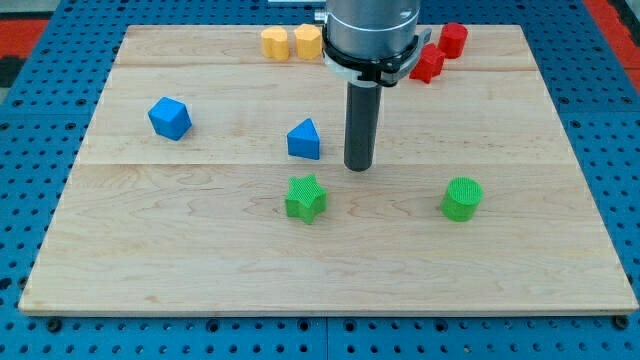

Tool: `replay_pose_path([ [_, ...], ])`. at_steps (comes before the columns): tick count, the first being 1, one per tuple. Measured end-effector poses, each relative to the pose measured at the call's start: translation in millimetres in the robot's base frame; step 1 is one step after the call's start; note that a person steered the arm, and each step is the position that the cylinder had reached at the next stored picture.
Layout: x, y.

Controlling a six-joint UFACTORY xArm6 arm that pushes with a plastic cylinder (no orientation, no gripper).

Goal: Move the blue triangle towards the bottom of the blue cube

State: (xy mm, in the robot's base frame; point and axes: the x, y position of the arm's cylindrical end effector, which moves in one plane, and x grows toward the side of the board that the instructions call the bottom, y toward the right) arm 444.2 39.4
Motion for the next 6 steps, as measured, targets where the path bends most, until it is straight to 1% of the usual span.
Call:
replay_pose_path([
  [1,-2.3,-1.7],
  [2,-25.2,-33.7],
  [3,-29.4,-52.4],
  [5,-36.8,-126.9],
  [6,-41.5,-190.5],
])
